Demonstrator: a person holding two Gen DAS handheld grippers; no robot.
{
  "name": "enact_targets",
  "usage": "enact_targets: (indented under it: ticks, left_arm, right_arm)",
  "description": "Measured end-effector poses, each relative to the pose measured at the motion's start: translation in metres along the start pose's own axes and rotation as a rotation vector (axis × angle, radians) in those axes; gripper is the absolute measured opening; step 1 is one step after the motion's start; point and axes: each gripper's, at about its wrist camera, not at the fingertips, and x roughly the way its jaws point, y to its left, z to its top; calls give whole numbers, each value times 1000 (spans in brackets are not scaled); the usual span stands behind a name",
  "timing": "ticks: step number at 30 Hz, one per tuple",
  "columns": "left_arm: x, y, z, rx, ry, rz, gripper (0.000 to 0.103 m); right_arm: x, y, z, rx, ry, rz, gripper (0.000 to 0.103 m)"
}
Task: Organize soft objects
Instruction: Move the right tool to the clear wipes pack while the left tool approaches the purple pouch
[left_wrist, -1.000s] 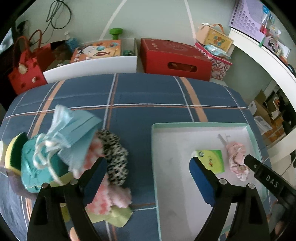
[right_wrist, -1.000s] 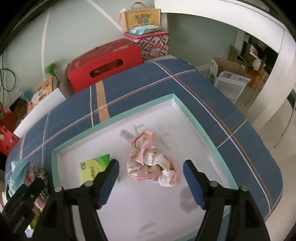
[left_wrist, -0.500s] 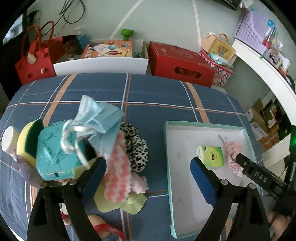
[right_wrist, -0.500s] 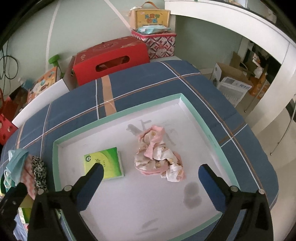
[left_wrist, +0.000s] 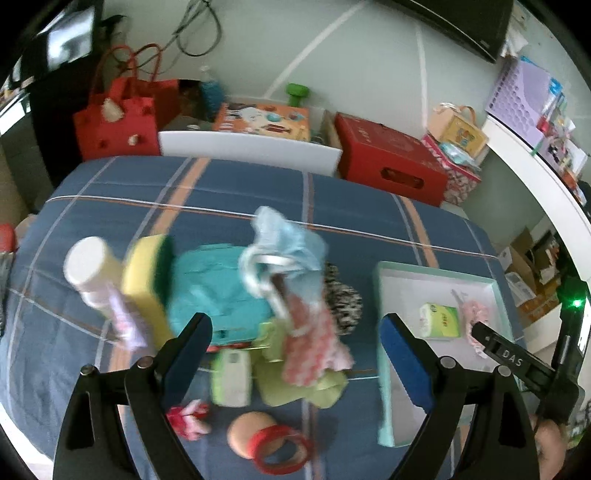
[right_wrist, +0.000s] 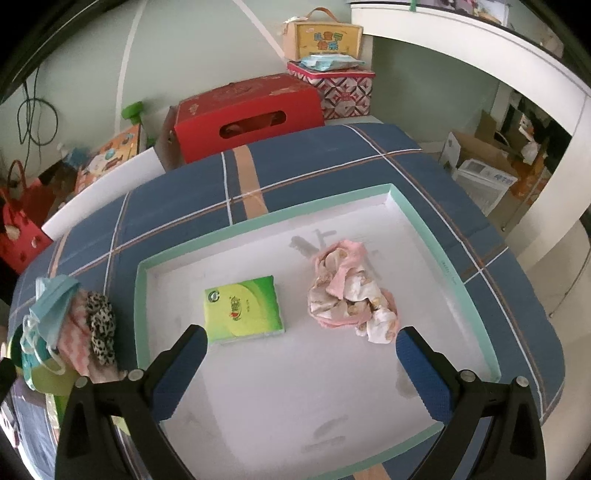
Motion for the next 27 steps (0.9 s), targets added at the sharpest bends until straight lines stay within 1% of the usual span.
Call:
enact_targets:
  ticks: [6, 13, 16, 20, 23, 27]
  left_arm:
    - [-7, 45, -1, -96, 3, 37, 92]
    - [-9, 102, -3, -240, 4, 115, 92]
    - [-9, 120, -4, -307, 7, 128, 92]
    - [-10, 129, -7, -343, 5, 144, 92]
    - [-7, 128, -7, -348, 10, 146, 92]
    - [-3, 128, -8, -346, 15, 148, 92]
  right_arm:
    - [-4, 16, -7, -38, -3, 39, 103]
    - [-6, 50, -13, -108, -11, 160, 103]
    - [-8, 67, -16, -140, -21, 201, 103]
    - [-13, 91, -21, -199, -39, 255, 103]
    - [-19, 109, -25, -232, -68, 310, 103]
    - [-23, 130, -31, -276, -86, 362, 103]
